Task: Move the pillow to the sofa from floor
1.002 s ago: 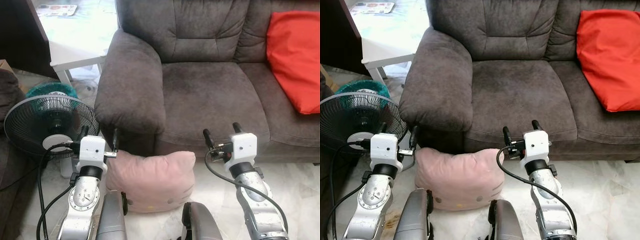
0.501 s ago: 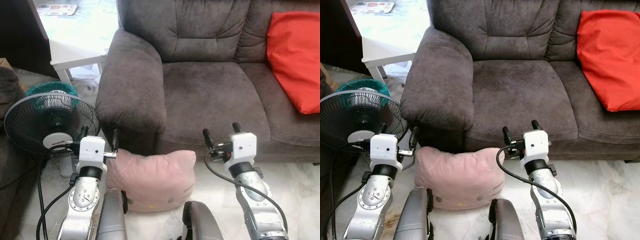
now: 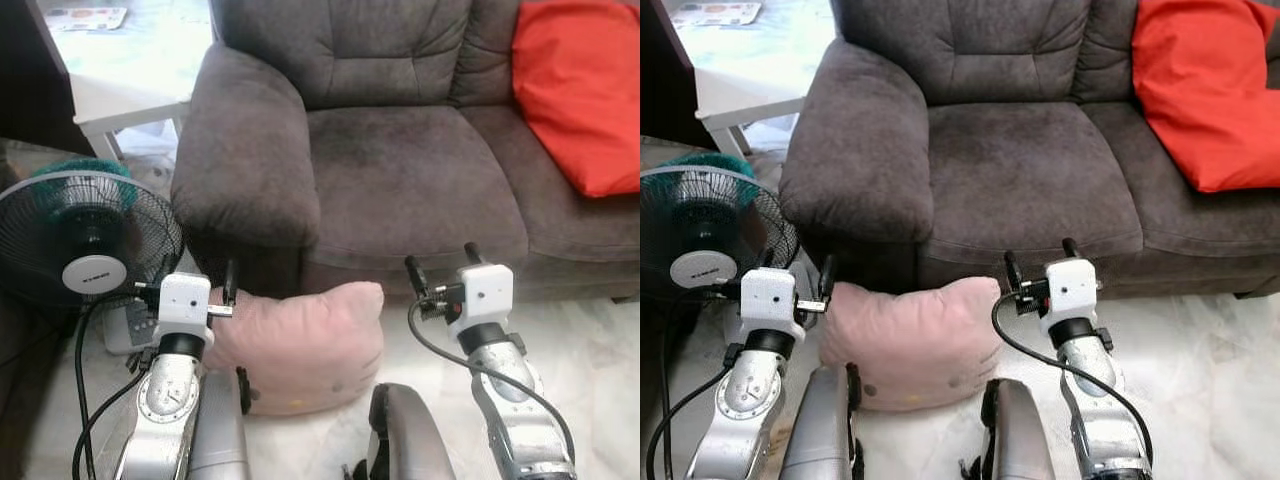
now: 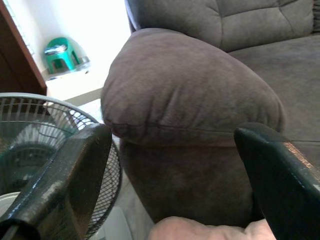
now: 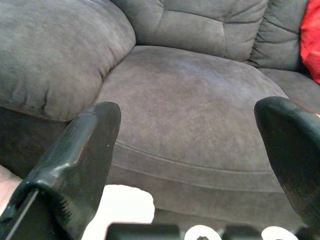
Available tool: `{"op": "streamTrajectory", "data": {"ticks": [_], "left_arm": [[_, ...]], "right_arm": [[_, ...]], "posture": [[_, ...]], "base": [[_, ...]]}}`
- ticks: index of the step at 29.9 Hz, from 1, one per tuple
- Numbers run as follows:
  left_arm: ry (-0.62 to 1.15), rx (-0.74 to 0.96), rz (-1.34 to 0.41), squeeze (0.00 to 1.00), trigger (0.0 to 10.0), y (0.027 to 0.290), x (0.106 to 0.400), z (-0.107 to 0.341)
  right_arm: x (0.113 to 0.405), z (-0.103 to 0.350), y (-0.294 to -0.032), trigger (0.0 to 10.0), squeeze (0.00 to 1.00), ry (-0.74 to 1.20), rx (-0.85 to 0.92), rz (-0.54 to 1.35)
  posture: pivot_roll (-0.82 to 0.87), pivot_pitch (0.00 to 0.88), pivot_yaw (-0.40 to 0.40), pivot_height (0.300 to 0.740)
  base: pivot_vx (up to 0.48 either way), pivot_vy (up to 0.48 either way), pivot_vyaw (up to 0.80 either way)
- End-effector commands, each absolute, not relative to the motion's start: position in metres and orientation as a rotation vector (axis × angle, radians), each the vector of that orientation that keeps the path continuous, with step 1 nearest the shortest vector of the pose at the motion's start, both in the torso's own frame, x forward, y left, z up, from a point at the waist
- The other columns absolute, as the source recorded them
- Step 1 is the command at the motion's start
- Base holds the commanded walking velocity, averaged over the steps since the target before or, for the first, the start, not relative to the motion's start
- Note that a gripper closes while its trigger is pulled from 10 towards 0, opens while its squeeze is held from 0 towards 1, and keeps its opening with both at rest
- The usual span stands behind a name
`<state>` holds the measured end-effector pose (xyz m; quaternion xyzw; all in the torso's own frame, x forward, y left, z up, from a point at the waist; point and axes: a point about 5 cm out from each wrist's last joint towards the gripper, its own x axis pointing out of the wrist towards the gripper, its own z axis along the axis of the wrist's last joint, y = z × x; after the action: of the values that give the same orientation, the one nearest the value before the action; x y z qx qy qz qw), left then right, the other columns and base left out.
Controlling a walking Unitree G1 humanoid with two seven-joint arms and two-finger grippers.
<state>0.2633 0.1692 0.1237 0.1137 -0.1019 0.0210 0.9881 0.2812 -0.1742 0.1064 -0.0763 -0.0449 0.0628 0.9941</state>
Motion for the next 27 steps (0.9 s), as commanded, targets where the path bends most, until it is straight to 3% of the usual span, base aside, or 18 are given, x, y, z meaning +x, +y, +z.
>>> {"op": "streamTrajectory", "data": {"ticks": [1, 27], "left_arm": [[-0.208, 0.231, 0.042, 0.00, 10.0, 0.1680, 0.2636, 0.1248], [-0.206, 0.231, 0.044, 0.00, 10.0, 0.1678, 0.2636, 0.1252]], "right_arm": [[0.2799, 0.1073, -0.1760, 10.0, 0.00, -0.099, -0.142, 0.118], [0.2823, 0.1040, -0.1742, 10.0, 0.00, -0.063, -0.154, 0.119]], "posture": [[0.13, 0.133, -0.066, 0.519], [0.13, 0.133, -0.064, 0.514]], "base": [[0.000, 0.000, 0.00], [0.000, 0.000, 0.00]]}}
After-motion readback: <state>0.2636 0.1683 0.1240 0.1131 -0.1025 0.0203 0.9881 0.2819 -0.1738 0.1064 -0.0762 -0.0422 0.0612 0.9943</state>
